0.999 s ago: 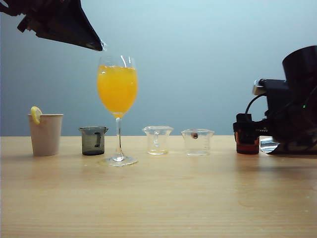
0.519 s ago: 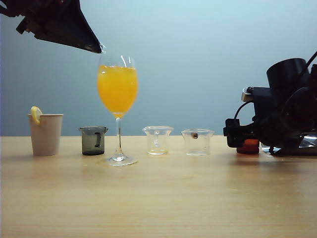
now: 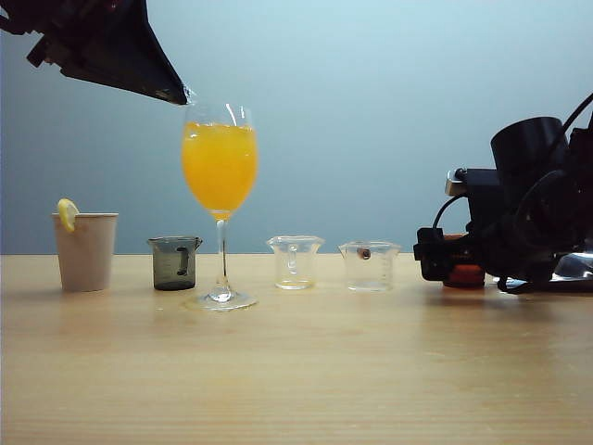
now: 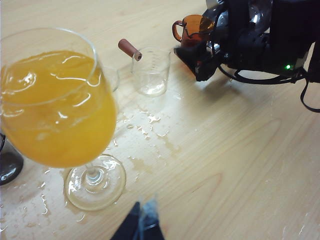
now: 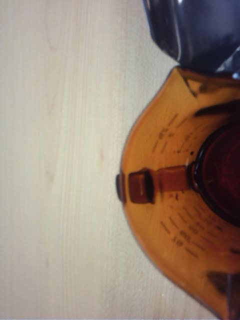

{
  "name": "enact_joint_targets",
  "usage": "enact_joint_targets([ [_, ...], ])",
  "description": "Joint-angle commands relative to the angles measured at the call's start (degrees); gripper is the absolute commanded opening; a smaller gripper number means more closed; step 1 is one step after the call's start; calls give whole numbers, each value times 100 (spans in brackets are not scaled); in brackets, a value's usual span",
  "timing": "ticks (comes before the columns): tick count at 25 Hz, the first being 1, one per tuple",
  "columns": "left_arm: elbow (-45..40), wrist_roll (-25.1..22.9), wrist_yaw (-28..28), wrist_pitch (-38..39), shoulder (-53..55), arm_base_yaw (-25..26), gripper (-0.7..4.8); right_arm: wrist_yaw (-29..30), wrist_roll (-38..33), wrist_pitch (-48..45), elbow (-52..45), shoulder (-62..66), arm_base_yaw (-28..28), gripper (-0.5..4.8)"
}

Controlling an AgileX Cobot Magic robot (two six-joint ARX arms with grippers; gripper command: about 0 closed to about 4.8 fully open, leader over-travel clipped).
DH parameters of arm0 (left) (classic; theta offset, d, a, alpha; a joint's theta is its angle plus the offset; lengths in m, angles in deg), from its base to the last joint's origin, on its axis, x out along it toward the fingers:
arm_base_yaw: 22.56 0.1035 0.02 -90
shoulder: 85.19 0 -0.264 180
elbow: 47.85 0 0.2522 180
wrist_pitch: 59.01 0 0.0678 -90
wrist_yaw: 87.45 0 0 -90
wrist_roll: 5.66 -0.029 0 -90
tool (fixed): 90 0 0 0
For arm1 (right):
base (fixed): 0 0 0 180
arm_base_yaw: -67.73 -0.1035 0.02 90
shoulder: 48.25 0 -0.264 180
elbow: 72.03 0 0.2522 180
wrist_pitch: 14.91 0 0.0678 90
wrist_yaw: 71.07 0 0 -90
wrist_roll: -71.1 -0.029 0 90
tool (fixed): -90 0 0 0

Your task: Pick up the fourth measuring cup from the left, pour the grenadine inside into the goblet, and finally put the measuring cup back in its original place.

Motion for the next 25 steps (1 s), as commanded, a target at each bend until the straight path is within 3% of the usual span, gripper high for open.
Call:
enact_joint_targets([
  [1,28,-22,4,-24,-15,0,-6,-11,-2,-109,87,81,-2,479],
  [15,28,-24,4,142,-15,0,-6,-13,-2,-37,282,168,0,474],
  [20,28,-24,7,155,-15,0,-6,-13,-2,-13,280,168,0,232],
  [23,28,-24,7,201,-15,0,-6,-11,-2,-15,280,166,0,144],
  [25,28,-24,7,212,-15,2,-6,-9,-2,-17,280,166,0,144],
])
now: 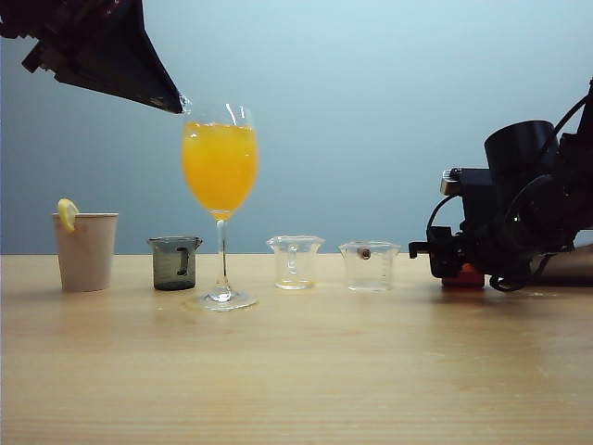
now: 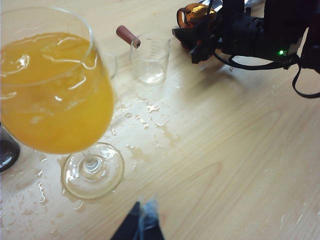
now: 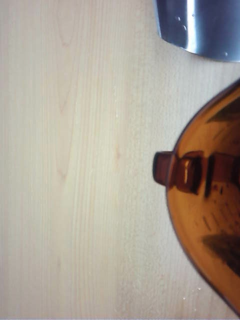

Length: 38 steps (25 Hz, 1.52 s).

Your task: Pick up the fourth measuring cup from the left, pour the grenadine inside into the goblet, and finally put the measuring cup back in its original place.

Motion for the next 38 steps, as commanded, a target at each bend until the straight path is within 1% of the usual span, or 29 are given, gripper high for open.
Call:
enact_joint_targets([
  [1,28,-26,4,-2,-15,2,-6,-4,-24,-17,0,-11,-2,144],
  [5,31,-70,4,-4,-15,2,-6,15,-24,-57,0,-37,-7,144],
  [8,28,-291,4,-4,-15,2,-6,131,-24,-61,-2,-129,-11,144],
  [12,31,-302,4,-11,-20,2,-6,313,-24,-57,-4,-424,-22,144],
  [14,31,-299,4,-74,-33,2,-6,527,98,-52,-4,-647,-46,144],
  [18,33,-275,2,-282,-33,2,-6,817,101,37,-4,-918,-57,143],
  [26,98,-190,4,-468,-39,2,-6,1034,83,977,-2,-1742,-254,143],
  [29,190,26,-7,-468,-76,4,-6,1158,81,1176,-2,-2020,-271,143],
  [32,310,92,-199,-356,-127,4,-6,1196,83,1388,0,-2291,-400,142],
  [34,402,90,-356,-229,-146,4,-6,1259,90,1593,22,-2463,-481,106],
  [35,444,90,-411,-149,-160,4,-6,1257,103,1768,74,-2531,-592,98],
  [38,509,90,-426,33,-205,7,-6,1261,103,2267,431,-2618,-866,98],
])
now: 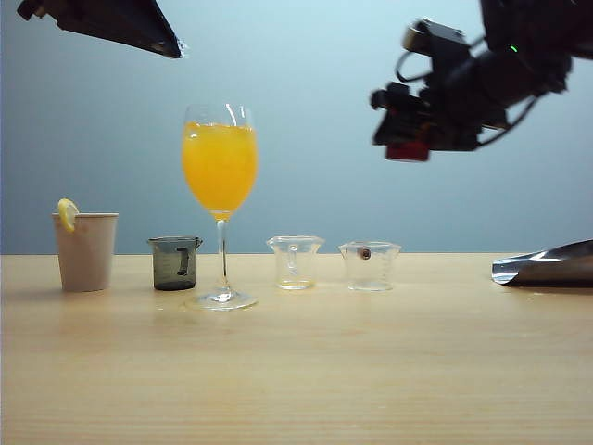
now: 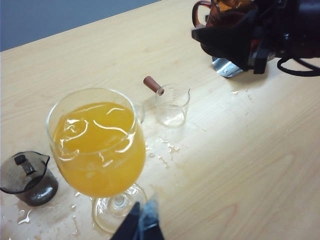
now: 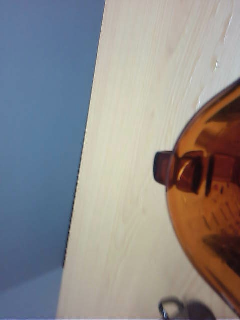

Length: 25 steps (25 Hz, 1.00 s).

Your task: Pick up the fourth measuring cup from the left, pour the grenadine inside into the goblet, and finally put the measuring cup back in its original place.

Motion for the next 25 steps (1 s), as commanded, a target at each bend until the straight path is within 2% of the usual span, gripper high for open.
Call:
enact_joint_targets([
  [1,35,20,-28,138,-63,2,-6,22,15,302,334,-57,-251,98],
  [10,42,275,-162,260,-295,2,-6,15,420,1445,1504,-33,-782,99],
  [17,66,358,-461,321,-291,7,-6,22,468,1733,2057,168,-953,99],
  [20,72,334,-802,326,-291,7,-6,50,468,1856,2262,297,-1040,99],
  [25,118,361,-623,363,-251,9,-6,116,625,1947,2455,455,-1309,99],
])
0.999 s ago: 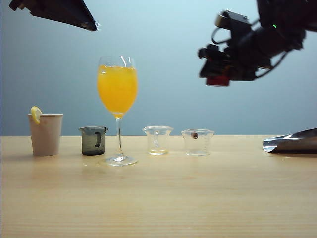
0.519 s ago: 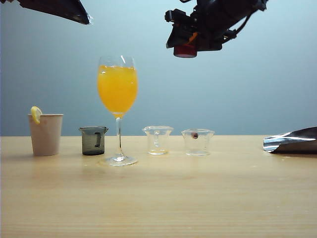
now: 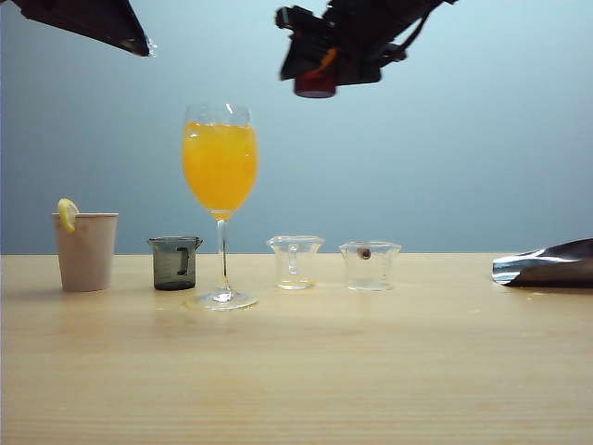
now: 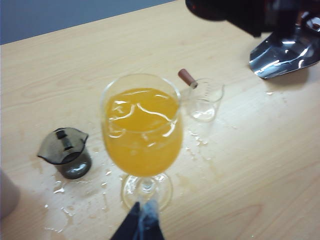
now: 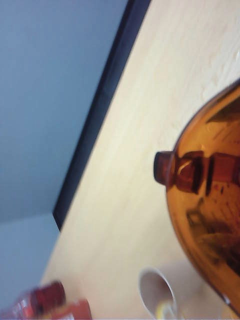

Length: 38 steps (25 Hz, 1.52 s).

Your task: Pick up the fourth measuring cup from the left, pour the grenadine inside into the goblet, and finally put the measuring cup back in its original place.

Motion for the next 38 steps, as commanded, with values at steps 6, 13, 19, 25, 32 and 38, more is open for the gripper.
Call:
enact_joint_targets([
  [6,129,160,227,26,282,7,-6,70,588,-170,98,144,-289,98],
  [13,127,162,221,11,295,7,-5,52,765,-157,98,151,-295,99],
  [19,127,162,225,9,295,4,-5,52,763,-229,98,151,-297,99],
  [25,127,162,223,9,295,4,-5,-13,763,-446,101,151,-354,99],
  [32,127,162,225,9,295,4,-5,-15,1209,-492,101,197,-354,99],
  [38,127,162,225,9,295,4,-5,-9,1189,-688,105,199,-367,99],
])
